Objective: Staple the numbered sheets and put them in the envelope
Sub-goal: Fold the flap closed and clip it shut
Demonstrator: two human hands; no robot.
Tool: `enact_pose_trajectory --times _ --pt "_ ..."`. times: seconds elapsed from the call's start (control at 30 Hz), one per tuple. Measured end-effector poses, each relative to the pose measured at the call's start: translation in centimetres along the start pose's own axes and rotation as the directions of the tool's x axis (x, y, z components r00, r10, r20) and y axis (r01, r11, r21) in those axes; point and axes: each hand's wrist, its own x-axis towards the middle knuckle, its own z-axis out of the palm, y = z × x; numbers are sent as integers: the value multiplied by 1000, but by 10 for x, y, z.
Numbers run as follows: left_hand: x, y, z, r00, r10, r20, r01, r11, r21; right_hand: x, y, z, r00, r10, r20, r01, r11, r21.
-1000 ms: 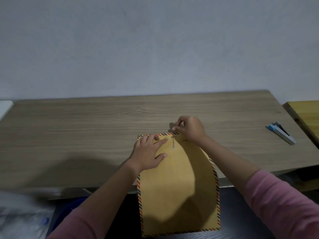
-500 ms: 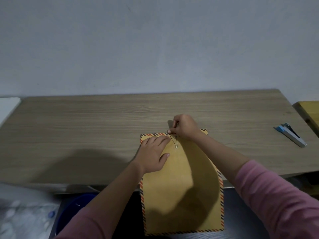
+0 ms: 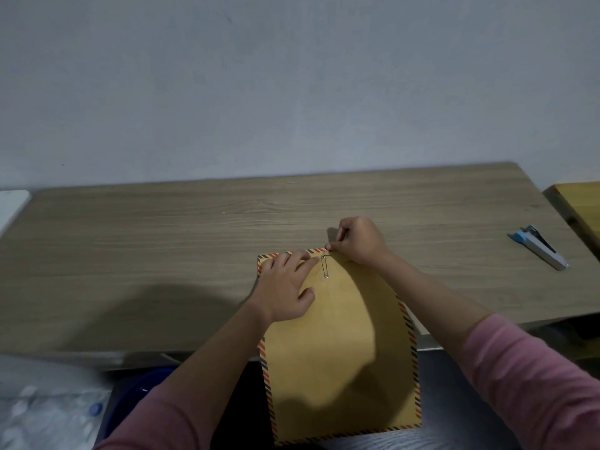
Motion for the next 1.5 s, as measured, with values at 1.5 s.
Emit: enact_pose_trajectory --times 1.5 --pt "-9 -12 -12 997 -15 71 45 895 -444 -22 -21 14 934 -283 216 337 899 -278"
